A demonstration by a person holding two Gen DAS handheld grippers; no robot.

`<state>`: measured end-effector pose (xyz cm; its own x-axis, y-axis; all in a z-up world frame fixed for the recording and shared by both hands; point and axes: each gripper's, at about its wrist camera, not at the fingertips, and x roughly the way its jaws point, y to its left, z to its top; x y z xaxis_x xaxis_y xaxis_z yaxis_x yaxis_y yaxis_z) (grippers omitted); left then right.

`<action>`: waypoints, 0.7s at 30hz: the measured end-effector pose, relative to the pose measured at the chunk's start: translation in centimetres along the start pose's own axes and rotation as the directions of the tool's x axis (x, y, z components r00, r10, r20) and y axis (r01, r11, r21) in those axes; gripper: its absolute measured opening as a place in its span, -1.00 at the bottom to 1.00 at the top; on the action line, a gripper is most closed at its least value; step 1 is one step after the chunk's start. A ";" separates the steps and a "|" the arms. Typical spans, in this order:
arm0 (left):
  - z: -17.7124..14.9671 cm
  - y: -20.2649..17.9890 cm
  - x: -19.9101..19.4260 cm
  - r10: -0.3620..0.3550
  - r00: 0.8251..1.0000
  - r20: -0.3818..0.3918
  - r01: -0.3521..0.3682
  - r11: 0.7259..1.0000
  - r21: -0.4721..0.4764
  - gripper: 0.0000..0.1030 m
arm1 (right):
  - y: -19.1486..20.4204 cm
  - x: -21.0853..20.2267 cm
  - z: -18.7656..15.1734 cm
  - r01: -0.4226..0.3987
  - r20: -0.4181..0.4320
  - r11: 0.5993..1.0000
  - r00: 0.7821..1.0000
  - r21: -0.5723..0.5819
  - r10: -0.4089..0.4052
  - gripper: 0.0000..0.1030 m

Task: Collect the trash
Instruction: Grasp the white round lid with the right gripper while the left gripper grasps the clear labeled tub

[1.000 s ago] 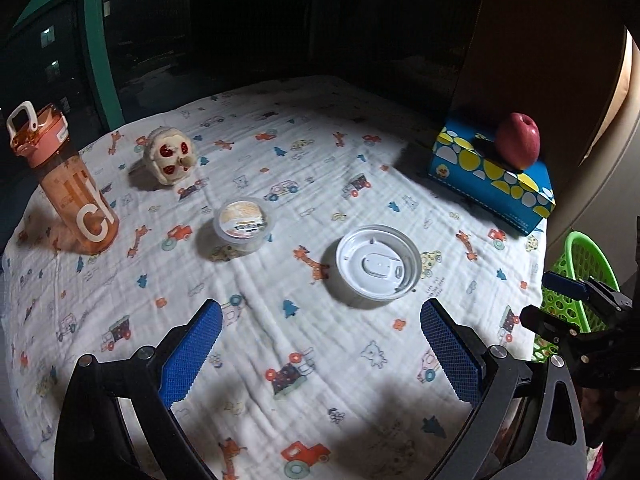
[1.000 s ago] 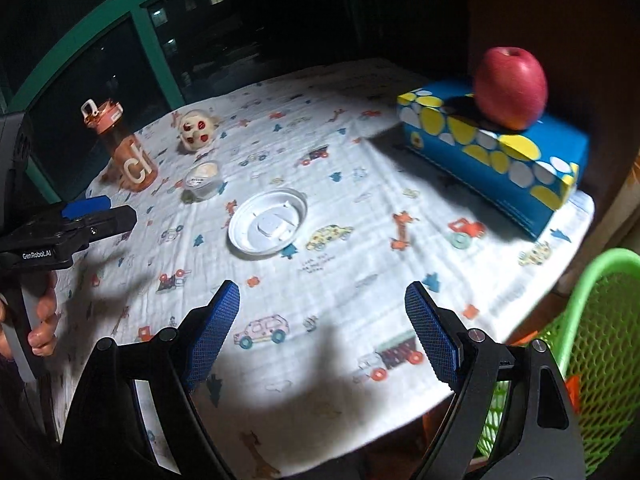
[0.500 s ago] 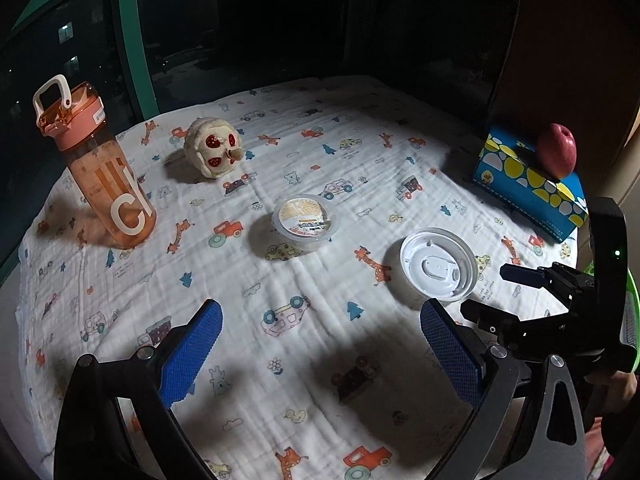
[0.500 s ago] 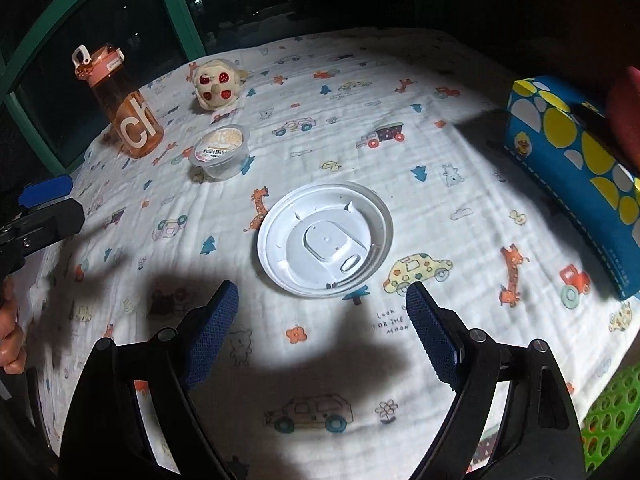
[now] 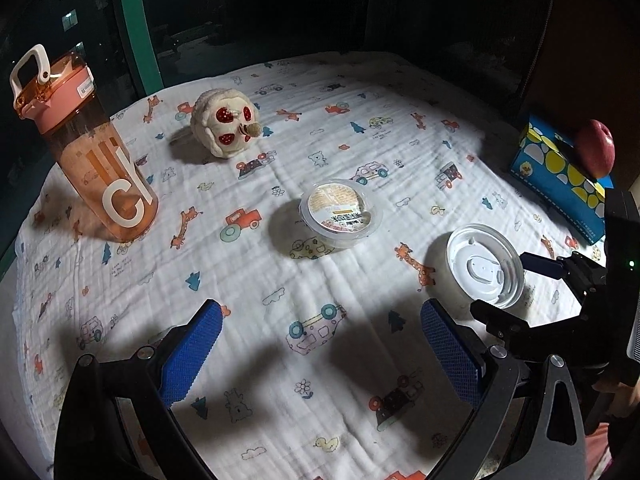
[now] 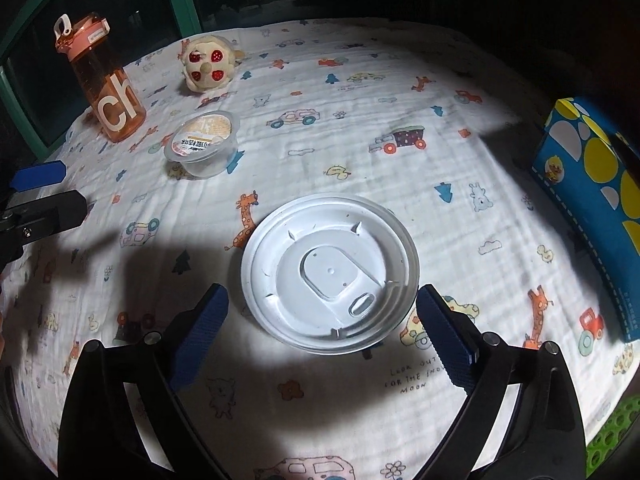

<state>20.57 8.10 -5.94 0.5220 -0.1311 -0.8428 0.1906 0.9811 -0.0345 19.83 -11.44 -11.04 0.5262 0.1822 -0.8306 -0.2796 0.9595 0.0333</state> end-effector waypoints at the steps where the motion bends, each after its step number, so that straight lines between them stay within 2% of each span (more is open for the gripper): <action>1: 0.1 0.1 0.3 -0.001 1.000 -0.006 0.001 1.000 -0.002 0.86 | 0.1 0.2 0.0 0.005 -0.005 1.000 1.000 -0.005 -0.005 0.83; 4: 0.4 0.4 1.0 -0.001 1.000 -0.010 0.000 1.000 -0.001 0.86 | 0.1 0.9 0.0 0.021 -0.013 1.000 1.000 -0.009 -0.021 0.83; 11: 1.1 1.0 2.3 -0.010 1.000 -0.014 0.010 1.000 -0.014 0.86 | -0.5 1.7 0.1 0.005 -0.022 0.999 1.000 0.044 -0.004 0.82; 21: 3.3 0.9 4.8 -0.057 0.998 -0.010 0.056 0.997 -0.044 0.86 | -0.7 -0.3 -0.1 -0.009 0.010 0.998 1.000 0.070 0.008 0.75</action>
<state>26.00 7.91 -8.26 0.5018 -0.1850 -0.8449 0.1832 0.9774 -0.1052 19.77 -12.18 -10.91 0.5322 0.1923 -0.8245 -0.2274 0.9705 0.0796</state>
